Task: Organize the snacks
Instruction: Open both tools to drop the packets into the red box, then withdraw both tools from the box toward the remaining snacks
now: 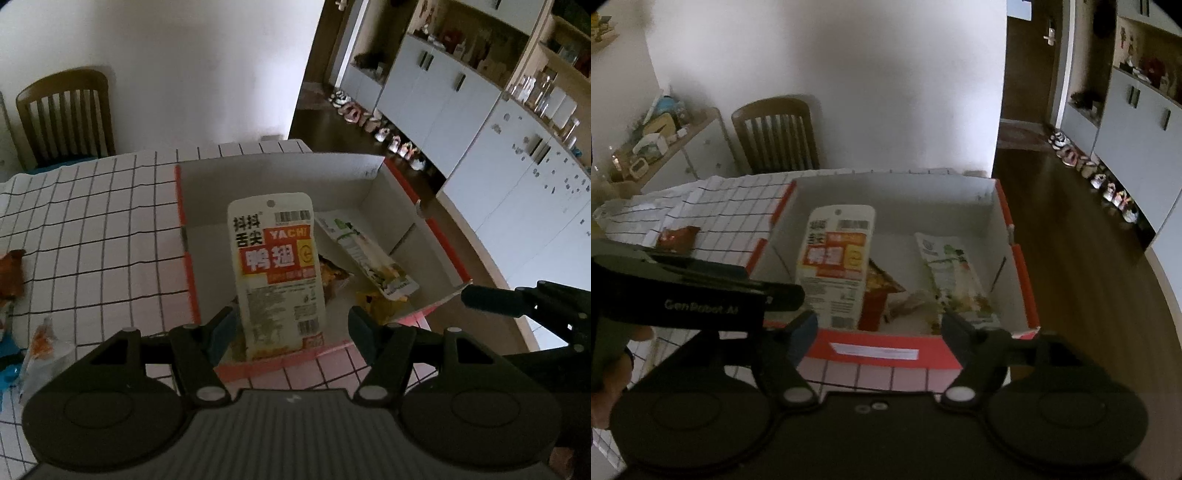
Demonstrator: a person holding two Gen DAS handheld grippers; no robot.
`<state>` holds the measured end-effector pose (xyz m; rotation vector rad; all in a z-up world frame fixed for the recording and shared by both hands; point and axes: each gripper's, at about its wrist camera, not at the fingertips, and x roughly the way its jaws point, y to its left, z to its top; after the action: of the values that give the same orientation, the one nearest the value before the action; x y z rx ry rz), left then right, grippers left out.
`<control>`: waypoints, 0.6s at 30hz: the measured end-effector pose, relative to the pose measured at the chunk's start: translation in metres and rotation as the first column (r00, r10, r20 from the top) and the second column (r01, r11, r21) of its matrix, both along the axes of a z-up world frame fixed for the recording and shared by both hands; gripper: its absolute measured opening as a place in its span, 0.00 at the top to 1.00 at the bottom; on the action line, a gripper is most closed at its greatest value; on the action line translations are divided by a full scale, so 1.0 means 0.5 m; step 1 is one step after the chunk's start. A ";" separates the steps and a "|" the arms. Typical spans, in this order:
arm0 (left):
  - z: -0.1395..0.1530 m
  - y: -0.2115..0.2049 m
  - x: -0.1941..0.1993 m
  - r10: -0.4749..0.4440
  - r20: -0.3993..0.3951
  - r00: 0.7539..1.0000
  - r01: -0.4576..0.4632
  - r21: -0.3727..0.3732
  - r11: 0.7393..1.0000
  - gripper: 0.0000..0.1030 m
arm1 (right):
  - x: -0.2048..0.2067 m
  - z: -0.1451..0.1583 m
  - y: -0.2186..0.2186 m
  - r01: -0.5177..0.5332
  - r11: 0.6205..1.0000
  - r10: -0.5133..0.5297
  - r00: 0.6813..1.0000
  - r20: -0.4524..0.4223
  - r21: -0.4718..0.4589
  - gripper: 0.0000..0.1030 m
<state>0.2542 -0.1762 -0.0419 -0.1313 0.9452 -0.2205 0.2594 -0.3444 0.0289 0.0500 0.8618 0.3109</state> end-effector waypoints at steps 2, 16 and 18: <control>0.008 0.015 -0.013 0.001 0.009 1.000 -0.001 -0.009 1.000 0.35 | -0.012 0.008 0.014 -0.004 1.000 0.004 1.000 0.009 0.004 0.26; 0.063 0.175 -0.115 -0.010 0.086 0.996 0.012 -0.027 1.000 0.30 | -0.085 0.066 0.142 -0.008 0.999 0.007 0.999 0.044 0.034 0.14; 0.068 0.207 -0.129 -0.016 0.094 0.995 0.019 -0.026 0.999 0.28 | -0.093 0.072 0.167 -0.014 0.999 0.013 0.999 0.043 0.043 0.14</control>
<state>0.1896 -0.0728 -0.0080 -0.1362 0.8502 -0.2538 0.2130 -0.2611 0.0647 0.0780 0.8134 0.3423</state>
